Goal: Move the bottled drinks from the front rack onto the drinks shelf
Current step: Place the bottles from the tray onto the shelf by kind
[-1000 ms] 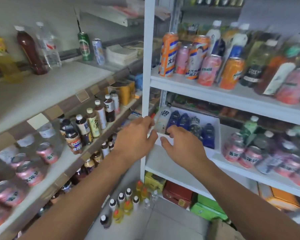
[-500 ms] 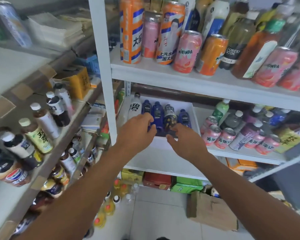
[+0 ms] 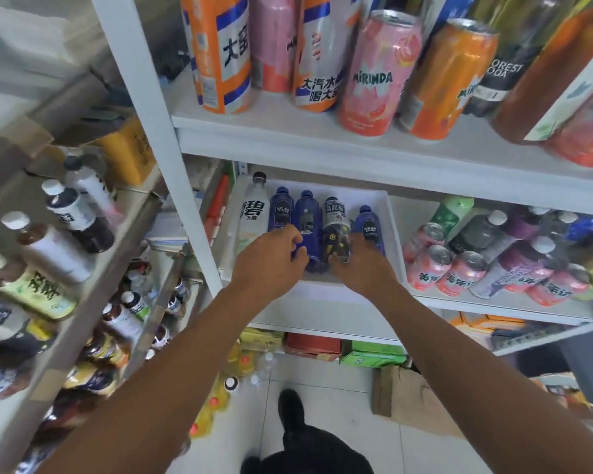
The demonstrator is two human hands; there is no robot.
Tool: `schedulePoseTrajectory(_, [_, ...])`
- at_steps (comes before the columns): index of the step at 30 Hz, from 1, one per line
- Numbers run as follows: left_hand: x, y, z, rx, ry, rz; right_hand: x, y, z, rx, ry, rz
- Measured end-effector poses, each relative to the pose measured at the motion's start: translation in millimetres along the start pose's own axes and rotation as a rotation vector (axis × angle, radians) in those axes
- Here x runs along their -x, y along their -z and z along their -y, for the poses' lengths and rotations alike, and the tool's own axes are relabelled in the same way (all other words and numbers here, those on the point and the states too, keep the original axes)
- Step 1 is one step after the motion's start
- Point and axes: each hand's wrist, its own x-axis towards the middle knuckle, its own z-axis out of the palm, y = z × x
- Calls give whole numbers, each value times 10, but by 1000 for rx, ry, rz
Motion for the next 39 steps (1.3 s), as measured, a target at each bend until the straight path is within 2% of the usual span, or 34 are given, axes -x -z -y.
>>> schedulePoseTrajectory(6, [-321, -118, 0, -15, 23, 31, -404, -130, -80, -13, -65, 67])
schedulePoseTrajectory(16, [-532, -221, -58, -19, 25, 68, -525, -270, -88, -69, -85, 109])
schedulePoseTrajectory(28, [-416, -71, 13, 2, 66, 59, -359, 106, -141, -272, -202, 118])
schedulePoseTrajectory(33, [-249, 3, -42, 54, 84, 48, -13, 347, -17, -358, -105, 59])
schedulePoseTrajectory(39, [47, 14, -93, 178, 135, 108, 527, 410, 206, -443, -2, 37])
